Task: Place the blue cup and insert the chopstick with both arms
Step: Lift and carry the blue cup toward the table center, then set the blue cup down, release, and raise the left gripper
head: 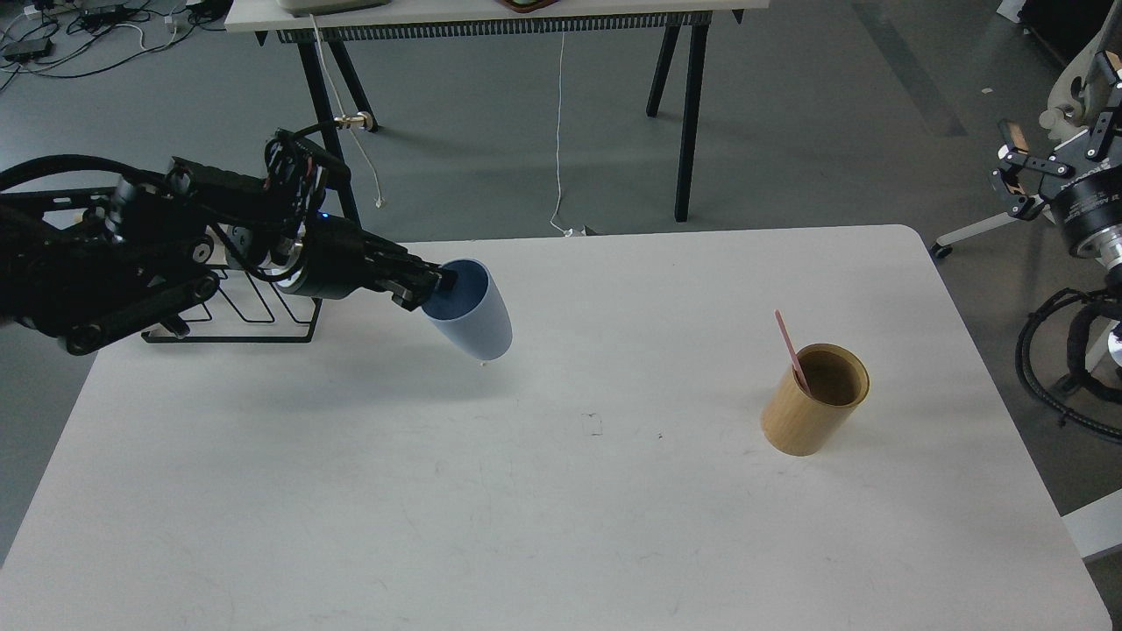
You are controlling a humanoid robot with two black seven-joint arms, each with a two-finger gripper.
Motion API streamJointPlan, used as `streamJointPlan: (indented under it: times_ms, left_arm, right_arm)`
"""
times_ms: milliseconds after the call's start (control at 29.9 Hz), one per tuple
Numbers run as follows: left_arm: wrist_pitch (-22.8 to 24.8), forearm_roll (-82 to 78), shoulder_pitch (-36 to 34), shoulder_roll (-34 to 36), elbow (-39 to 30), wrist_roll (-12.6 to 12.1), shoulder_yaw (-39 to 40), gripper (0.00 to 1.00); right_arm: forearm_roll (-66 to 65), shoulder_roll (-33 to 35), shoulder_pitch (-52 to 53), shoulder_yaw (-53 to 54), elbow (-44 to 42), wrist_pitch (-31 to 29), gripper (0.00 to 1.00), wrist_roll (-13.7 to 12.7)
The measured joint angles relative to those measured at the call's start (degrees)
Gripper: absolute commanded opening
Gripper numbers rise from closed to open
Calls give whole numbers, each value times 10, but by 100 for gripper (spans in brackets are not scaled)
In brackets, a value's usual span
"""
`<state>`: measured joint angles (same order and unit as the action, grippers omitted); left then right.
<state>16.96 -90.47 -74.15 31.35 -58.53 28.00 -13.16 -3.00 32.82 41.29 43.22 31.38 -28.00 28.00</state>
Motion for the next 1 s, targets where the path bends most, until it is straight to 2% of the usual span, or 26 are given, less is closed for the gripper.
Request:
streamJointPlan:
  times_ms: [167,434,635,1002]
  left_arm:
    - [-13,-63,0,-81,23,0,6,2]
    - [-18,-147,40,-179,115,0,23,2]
    - [-18,-160,61,-192,127,0,26,3]
    - [-18,-161,81,-196,127,0,26,10]
  right_arm:
    - [0,0,-10,-1,-15,0,98,0]
    - [0,9,-18,-1,-19,0,98,0]
    - [0,10,-18,-1,-17,0,98,0]
    - [0,5,-14,-2,-18,0,98,0]
